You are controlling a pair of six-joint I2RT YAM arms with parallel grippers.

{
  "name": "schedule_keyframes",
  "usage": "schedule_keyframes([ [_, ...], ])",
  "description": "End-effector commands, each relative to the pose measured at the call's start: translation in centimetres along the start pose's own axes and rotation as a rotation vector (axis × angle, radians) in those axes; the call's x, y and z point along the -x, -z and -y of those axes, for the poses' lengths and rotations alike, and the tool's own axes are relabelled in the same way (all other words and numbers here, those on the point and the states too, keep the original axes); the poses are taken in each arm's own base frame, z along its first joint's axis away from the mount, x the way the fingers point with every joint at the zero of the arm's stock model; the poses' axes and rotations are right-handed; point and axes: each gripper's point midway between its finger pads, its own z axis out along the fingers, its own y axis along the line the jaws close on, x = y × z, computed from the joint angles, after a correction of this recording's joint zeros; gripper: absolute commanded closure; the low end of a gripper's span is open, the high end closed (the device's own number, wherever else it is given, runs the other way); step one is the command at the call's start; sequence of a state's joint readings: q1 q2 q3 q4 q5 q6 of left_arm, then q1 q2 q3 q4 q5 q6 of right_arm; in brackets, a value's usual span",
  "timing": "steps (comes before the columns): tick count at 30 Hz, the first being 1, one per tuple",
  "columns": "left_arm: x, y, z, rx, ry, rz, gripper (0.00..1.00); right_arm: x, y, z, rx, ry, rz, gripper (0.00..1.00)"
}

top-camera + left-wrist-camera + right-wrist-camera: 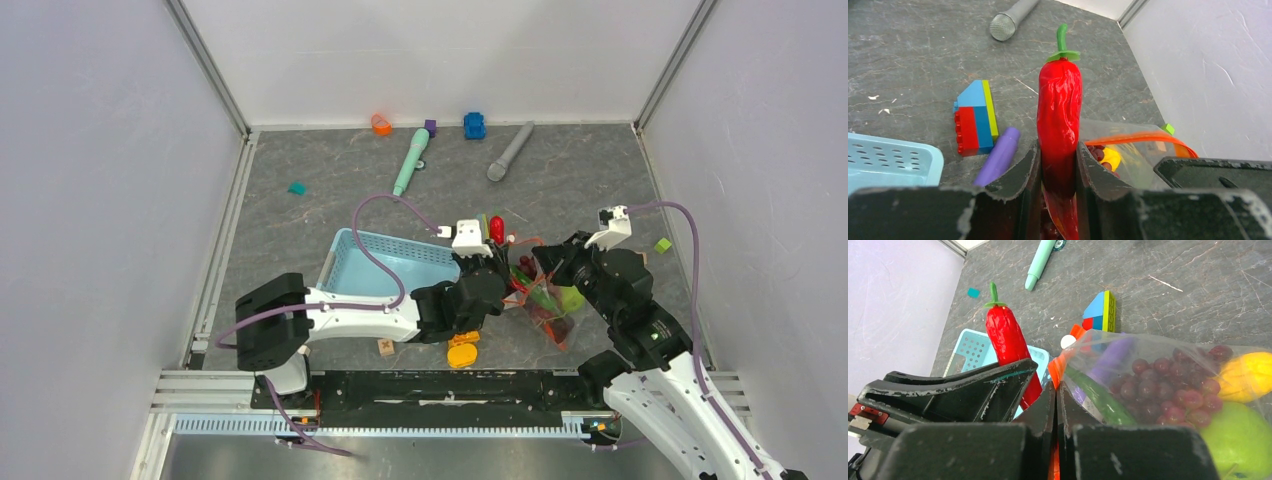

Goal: Place the food in the zip-top bag and seal the zipper
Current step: Place the fake vegetable in the zipper food storage bag.

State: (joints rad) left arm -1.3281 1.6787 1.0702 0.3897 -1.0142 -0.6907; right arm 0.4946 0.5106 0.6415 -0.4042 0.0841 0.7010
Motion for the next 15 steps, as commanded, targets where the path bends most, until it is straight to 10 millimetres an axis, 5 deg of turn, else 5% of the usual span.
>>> schedule_keyframes([
  [1, -0.1, 1.2, 1.3, -0.047, 0.071, -0.024, 0.98, 2.4, 0.1, -1.6, 0.054, -0.044, 0.094, 1.00],
  [15, -3.0, 4.3, 2.6, -0.207, 0.083, -0.142, 0.98, 2.2, -0.1, -1.5, 0.054, -0.059, 0.098, 1.00],
])
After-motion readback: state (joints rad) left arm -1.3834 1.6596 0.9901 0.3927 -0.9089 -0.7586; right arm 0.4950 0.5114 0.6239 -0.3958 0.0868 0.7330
